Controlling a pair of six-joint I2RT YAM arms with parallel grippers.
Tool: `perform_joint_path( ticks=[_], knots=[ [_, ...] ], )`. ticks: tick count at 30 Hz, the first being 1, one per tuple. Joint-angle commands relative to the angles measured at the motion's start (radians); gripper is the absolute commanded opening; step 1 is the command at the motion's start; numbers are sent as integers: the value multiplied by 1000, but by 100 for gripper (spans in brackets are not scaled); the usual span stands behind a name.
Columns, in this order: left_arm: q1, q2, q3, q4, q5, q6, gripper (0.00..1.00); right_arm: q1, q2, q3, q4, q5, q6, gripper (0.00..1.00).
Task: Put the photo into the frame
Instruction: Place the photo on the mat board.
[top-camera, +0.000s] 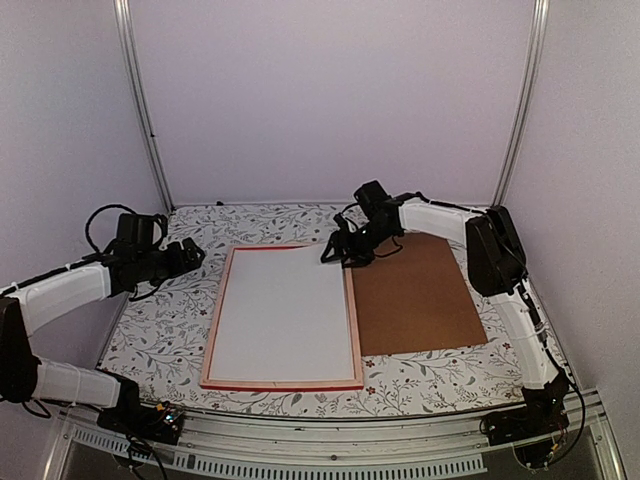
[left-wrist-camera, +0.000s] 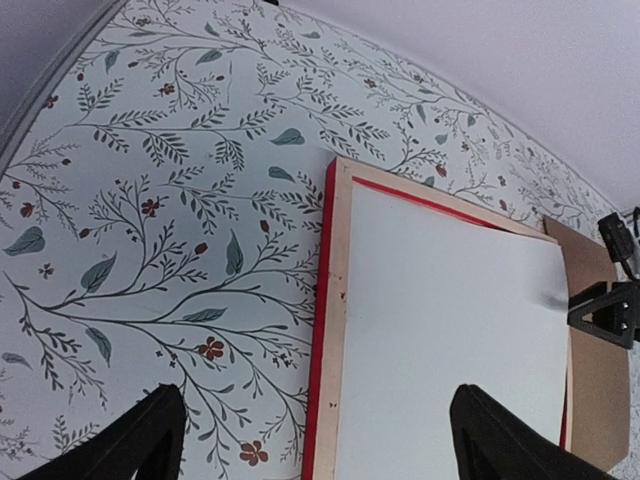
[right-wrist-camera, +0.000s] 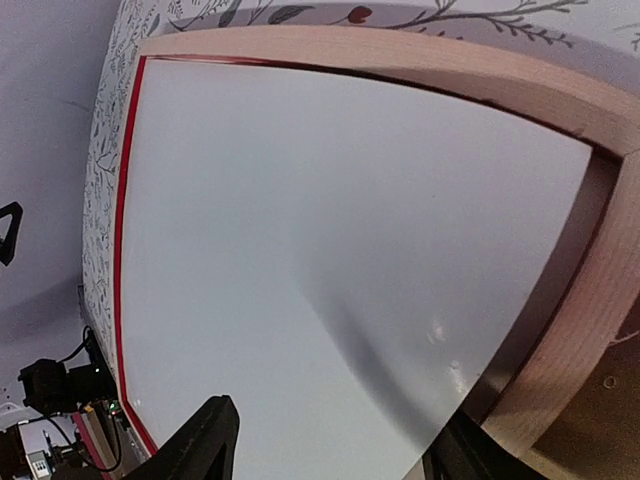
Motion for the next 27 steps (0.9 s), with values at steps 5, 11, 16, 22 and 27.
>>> perform_joint_path(
  ticks=[5,11,16,22,27],
  knots=[
    [-12,3,-33,83,96,11,100,-1,-162,-73,-28,229,-58,69],
    [-10,23,-41,96,132,-6,100,-1,-271,-228,58,319,-71,70],
    [-10,49,-41,93,150,-17,100,4,-315,-342,131,308,-57,70],
    [-11,127,-46,94,217,-28,100,24,-335,-438,194,313,-31,69],
    [-23,153,-55,107,219,-23,98,53,-375,-511,237,346,-16,68]
  ],
)
